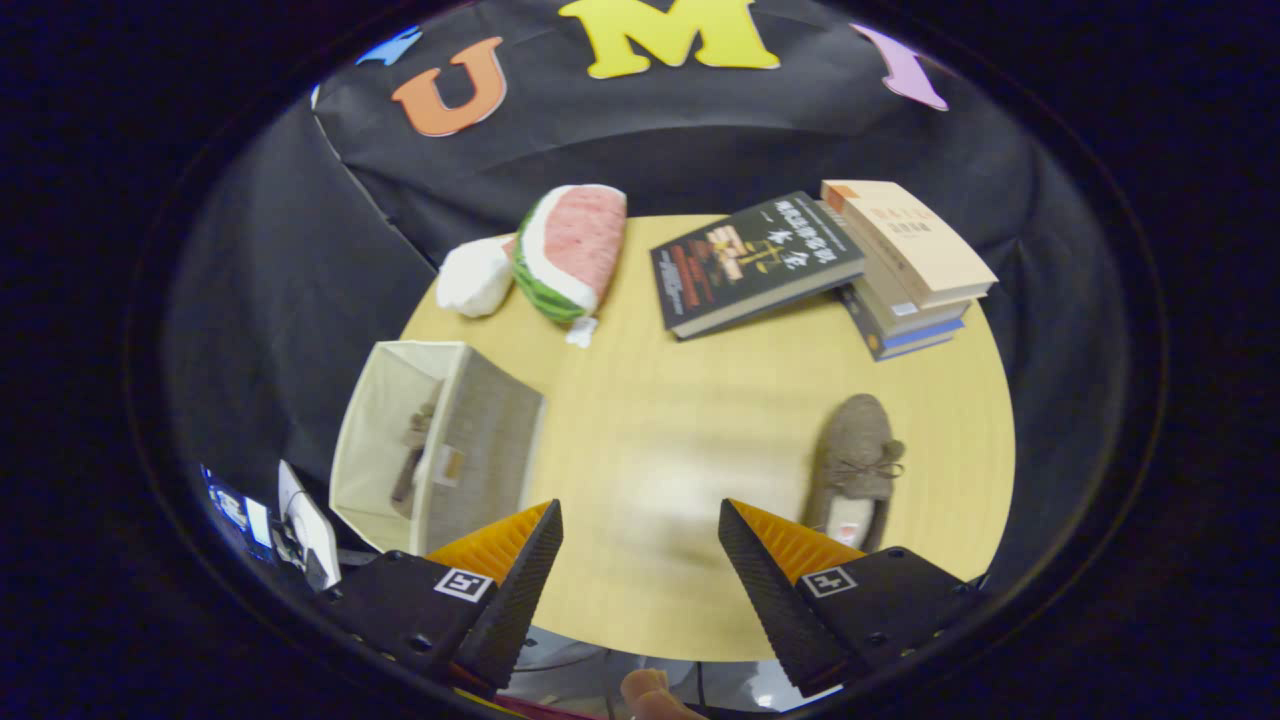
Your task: Open the storage box then place both shoes into the box .Put the left shoe in first, then the right shoe, with the right side of both shoes facing outward in a uniform manner.
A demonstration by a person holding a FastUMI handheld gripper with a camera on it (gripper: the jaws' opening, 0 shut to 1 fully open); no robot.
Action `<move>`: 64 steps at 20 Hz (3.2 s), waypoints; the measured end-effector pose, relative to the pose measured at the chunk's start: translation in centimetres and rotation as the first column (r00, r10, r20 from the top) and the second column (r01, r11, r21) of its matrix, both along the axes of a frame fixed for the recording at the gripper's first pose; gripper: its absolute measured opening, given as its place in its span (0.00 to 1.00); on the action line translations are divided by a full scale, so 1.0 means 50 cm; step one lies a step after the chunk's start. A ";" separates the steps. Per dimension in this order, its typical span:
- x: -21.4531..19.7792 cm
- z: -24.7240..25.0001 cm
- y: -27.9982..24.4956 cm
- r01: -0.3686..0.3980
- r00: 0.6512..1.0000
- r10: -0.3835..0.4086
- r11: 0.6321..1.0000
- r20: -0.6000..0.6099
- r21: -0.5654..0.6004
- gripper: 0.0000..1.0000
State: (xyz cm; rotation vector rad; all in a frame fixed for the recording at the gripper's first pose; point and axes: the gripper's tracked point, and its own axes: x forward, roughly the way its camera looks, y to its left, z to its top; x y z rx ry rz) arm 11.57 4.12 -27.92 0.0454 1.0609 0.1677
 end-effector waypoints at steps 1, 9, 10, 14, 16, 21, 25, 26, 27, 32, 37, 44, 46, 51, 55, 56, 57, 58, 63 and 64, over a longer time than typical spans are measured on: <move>0.000 -0.014 -0.048 0.015 1.000 -0.015 1.000 -0.014 -0.010 0.96; 0.038 -0.148 -0.342 0.093 0.993 -0.106 0.975 -0.058 -0.200 0.96; 0.040 -0.168 -0.353 0.095 0.991 -0.112 0.975 -0.078 -0.201 0.96; 0.053 -0.234 -0.391 0.112 0.983 -0.146 0.957 -0.111 -0.266 0.96; 0.059 -0.253 -0.410 0.136 0.978 -0.176 0.945 -0.113 -0.297 0.94; 0.067 -0.280 -0.360 0.183 0.963 -0.207 0.972 -0.171 -0.145 0.52; 0.075 -0.280 -0.355 0.206 0.958 -0.226 0.970 -0.175 -0.127 0.18; 0.065 -0.281 -0.349 0.223 0.951 -0.242 0.968 -0.192 -0.114 0.04; 0.060 -0.276 -0.351 0.234 0.948 -0.251 0.967 -0.198 -0.103 0.03; 0.030 -0.208 -0.299 0.239 0.949 -0.242 0.970 -0.199 -0.039 0.03; 0.027 -0.072 -0.141 0.164 0.979 -0.160 0.986 -0.130 0.022 0.03; 0.016 0.072 0.194 0.011 0.999 -0.008 0.997 -0.042 0.079 0.03; 0.006 0.086 0.291 -0.022 0.999 0.027 0.995 -0.045 0.094 0.03; -0.014 0.074 0.493 -0.024 0.997 0.031 0.995 -0.068 0.099 0.03; -0.023 -0.005 0.559 0.063 0.991 -0.065 0.998 -0.116 -0.021 0.03; -0.028 -0.028 0.565 0.083 0.987 -0.089 0.995 -0.130 -0.054 0.03; -0.030 -0.048 0.568 0.100 0.984 -0.111 0.991 -0.138 -0.086 0.03; -0.031 -0.059 0.569 0.110 0.983 -0.125 0.988 -0.136 -0.110 0.03; -0.026 -0.113 0.567 0.142 0.976 -0.174 0.965 -0.131 -0.222 0.03; -0.020 -0.127 0.567 0.144 0.975 -0.178 0.960 -0.131 -0.239 0.03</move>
